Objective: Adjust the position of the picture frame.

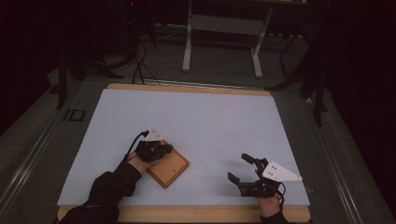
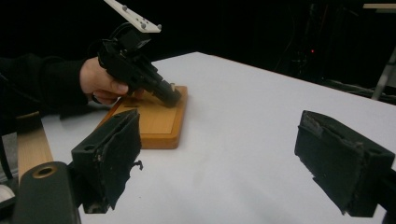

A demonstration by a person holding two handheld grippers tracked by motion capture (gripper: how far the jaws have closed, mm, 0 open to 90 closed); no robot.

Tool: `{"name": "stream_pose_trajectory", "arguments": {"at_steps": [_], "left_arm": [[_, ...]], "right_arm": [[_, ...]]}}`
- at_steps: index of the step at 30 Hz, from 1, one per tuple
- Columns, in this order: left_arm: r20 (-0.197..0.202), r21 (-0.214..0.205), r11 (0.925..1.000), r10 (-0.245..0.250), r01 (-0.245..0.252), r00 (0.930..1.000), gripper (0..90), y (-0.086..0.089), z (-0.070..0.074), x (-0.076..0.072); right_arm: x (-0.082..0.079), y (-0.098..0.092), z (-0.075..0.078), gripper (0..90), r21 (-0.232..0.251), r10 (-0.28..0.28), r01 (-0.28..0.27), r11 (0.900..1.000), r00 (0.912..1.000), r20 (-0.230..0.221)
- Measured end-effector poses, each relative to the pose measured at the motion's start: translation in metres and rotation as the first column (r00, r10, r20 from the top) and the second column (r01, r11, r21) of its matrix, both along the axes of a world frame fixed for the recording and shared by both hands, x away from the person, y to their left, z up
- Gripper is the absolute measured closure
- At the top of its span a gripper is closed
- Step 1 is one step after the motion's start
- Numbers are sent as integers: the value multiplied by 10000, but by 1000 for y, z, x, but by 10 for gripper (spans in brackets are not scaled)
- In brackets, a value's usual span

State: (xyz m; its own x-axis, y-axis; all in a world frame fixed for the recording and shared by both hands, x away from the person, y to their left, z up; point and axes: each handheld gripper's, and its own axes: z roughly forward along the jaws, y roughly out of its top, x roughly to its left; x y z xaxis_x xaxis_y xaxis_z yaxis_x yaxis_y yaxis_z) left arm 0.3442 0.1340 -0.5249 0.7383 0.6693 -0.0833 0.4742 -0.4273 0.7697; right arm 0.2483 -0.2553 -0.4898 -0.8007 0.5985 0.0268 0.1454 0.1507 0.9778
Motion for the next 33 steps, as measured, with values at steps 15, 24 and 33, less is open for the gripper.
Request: {"name": "stream_pose_trajectory", "arguments": {"at_steps": [15, 24, 33], "left_arm": [[641, -339, 9991, -247, 269, 9976, 856, 5, 30, -9], [1064, -848, 9947, -491, 583, 9931, 857, -4, 55, -14], [1509, -958, 9909, -798, 949, 9853, 857, -27, 75, -8]], "right_arm": [[1, -1, 0, 140, 18, -12, 12, 10000, 10000, -79], [1, -1, 0, 141, 80, -15, 16, 10000, 9999, -142], [1, -3, 0, 141, 140, -63, 64, 9999, 9999, -128]]}}
